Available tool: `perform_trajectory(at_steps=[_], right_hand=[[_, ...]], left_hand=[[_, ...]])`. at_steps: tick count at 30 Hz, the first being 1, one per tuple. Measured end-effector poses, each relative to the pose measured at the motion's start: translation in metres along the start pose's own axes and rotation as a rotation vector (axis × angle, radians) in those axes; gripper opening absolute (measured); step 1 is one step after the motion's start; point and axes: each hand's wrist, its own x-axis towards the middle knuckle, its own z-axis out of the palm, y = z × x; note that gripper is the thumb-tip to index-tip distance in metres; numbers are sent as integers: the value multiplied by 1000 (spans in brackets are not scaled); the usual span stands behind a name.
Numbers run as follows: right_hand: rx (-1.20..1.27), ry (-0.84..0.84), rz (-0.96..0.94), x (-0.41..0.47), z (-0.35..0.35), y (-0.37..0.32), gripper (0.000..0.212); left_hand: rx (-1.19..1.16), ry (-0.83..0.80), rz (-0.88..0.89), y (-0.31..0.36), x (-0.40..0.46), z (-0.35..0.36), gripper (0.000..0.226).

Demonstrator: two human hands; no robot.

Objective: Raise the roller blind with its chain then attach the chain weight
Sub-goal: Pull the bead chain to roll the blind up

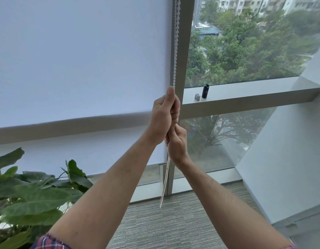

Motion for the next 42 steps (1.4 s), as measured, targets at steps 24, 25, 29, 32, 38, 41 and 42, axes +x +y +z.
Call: perform_trajectory(at_steps=[24, 25, 29, 32, 38, 41, 42], right_hand=[[-26, -19, -93, 31, 10, -61, 39], [-37, -3, -123, 29, 9, -60, 39], [-74, 50, -201, 26, 4, -59, 38], [-118, 82, -186, 21, -2, -48, 38], [-161, 56, -82, -3, -7, -10, 37], [-169, 41, -31, -11, -7, 3, 38], [-155, 33, -26, -13, -8, 6, 39]], left_hand=[[214, 121, -131, -108, -63, -22, 51], [208, 94, -140, -108, -63, -24, 50], [165, 36, -132, -98, -55, -34, 40], [113, 48, -101, -80, -38, -37, 46], [-74, 84, 7, -25, -10, -21, 46], [-96, 0, 84, -2, -3, -6, 49], [-94, -16, 100, 2, -1, -1, 49]])
